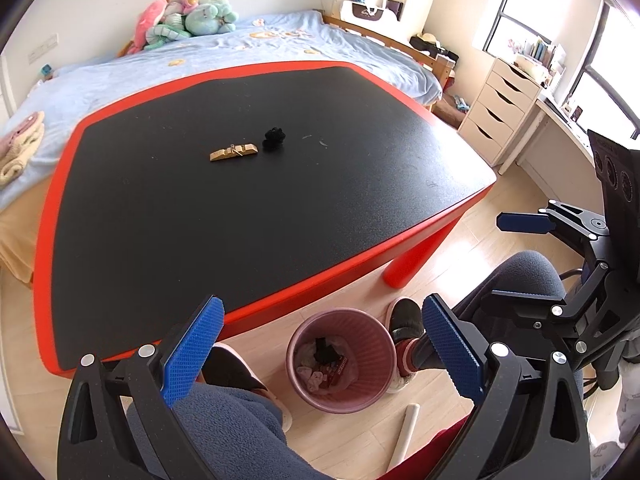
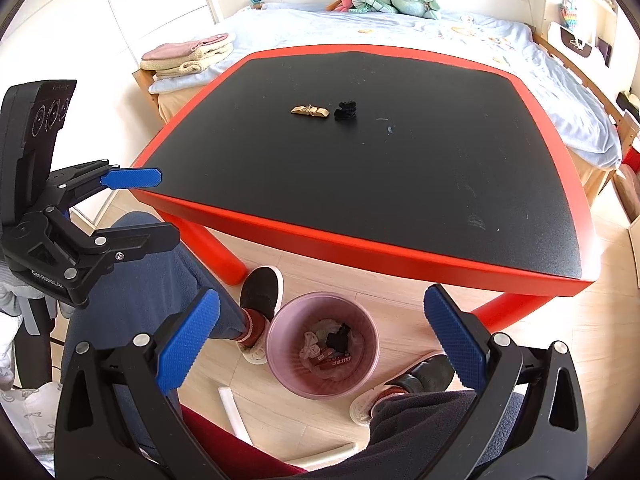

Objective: Collect trash
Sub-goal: 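Move both tools back toward the tan strap and black sock ball, then grasp the tan strap with the left tool while the right tool grasps the black sock ball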

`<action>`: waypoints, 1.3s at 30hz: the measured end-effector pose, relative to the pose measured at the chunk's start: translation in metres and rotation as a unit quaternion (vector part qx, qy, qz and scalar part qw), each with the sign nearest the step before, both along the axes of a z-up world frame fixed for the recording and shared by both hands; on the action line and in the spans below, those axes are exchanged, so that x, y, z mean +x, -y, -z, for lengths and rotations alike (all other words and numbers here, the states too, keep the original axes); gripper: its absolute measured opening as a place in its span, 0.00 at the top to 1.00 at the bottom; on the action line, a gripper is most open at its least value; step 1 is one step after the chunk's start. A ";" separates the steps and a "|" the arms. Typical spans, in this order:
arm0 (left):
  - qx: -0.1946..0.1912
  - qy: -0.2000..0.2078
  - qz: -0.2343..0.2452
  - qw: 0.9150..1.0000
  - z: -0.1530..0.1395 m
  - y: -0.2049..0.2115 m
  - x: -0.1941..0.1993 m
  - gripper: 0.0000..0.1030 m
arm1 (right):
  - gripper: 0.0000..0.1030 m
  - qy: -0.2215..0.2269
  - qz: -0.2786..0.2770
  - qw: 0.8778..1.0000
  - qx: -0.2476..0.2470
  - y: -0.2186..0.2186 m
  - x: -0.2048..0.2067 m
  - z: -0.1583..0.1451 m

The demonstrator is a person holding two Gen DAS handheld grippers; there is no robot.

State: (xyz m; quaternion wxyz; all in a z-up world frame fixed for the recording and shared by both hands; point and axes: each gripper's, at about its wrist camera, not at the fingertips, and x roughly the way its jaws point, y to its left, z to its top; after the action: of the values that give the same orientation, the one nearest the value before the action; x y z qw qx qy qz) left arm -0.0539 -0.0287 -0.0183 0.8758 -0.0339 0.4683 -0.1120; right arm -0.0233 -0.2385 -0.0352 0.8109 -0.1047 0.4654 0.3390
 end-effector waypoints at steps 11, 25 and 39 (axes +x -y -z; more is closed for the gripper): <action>0.010 0.000 0.001 1.000 -0.005 -0.022 0.043 0.07 | 0.03 0.021 -0.007 1.000 -0.001 -0.027 0.045 -0.018; 0.031 -0.012 0.024 0.999 0.003 -0.051 0.117 0.07 | 0.03 0.023 -0.025 0.999 -0.020 -0.071 0.125 -0.009; 0.056 -0.026 0.122 0.991 0.038 -0.055 0.177 0.07 | 0.03 0.005 -0.038 0.999 -0.035 -0.105 0.184 0.024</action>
State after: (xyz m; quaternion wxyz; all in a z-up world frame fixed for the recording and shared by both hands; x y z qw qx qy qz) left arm 0.1228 0.0263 -0.0565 0.8439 0.0697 0.4968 -0.1903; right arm 0.1607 -0.1332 -0.0589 0.7954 -0.1524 0.4688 0.3526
